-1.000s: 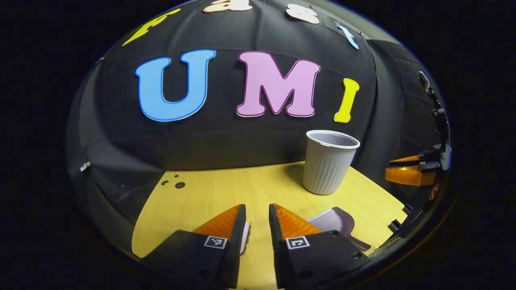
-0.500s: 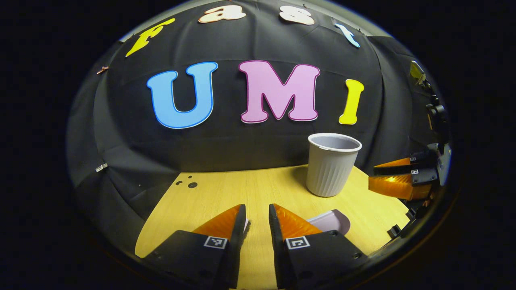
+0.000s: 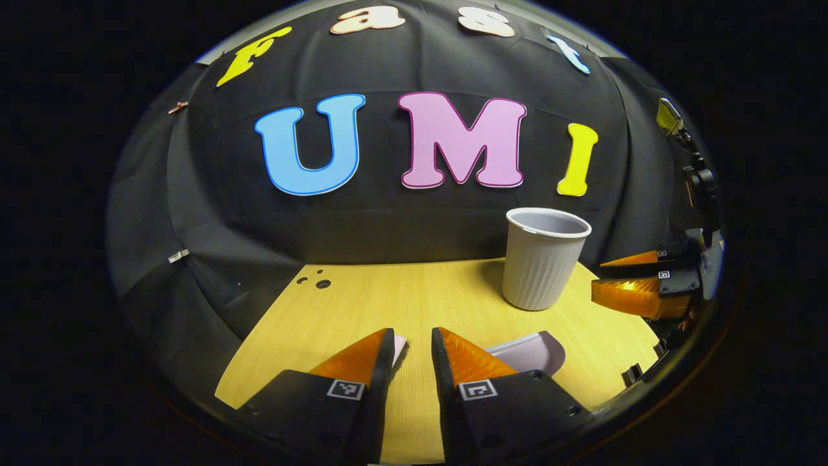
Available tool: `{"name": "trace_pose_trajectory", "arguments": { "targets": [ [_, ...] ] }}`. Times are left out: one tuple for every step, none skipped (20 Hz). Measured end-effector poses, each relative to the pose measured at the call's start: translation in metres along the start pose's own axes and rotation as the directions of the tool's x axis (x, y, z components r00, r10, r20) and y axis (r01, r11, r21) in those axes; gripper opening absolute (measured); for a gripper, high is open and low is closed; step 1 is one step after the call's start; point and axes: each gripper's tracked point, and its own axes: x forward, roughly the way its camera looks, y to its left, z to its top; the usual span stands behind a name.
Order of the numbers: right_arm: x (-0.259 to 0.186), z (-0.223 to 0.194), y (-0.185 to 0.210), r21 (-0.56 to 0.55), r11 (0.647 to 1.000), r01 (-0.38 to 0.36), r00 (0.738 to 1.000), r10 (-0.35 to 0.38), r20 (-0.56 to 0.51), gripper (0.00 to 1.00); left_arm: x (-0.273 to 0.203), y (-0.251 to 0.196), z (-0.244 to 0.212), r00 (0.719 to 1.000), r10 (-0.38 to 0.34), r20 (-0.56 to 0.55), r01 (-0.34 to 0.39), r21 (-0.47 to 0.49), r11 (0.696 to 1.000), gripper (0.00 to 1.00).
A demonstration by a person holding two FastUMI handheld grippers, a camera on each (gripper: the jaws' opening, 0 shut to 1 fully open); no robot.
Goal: Pick up the small broom and dustpan from the desktop, sweep the trash into the dustpan with the broom, and then empty the trash into the garbage bin.
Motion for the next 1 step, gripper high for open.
{"name": "trace_pose_trajectory", "arguments": {
  "targets": [
    [-0.0001,0.0005,0.0006,-0.002,1.0,0.002,1.0,-0.002,0.0,0.36,-0.0001,0.0003,-0.0008,1.0,0.0,-0.002,0.0,0.001,1.0,0.39]
  ]
}}
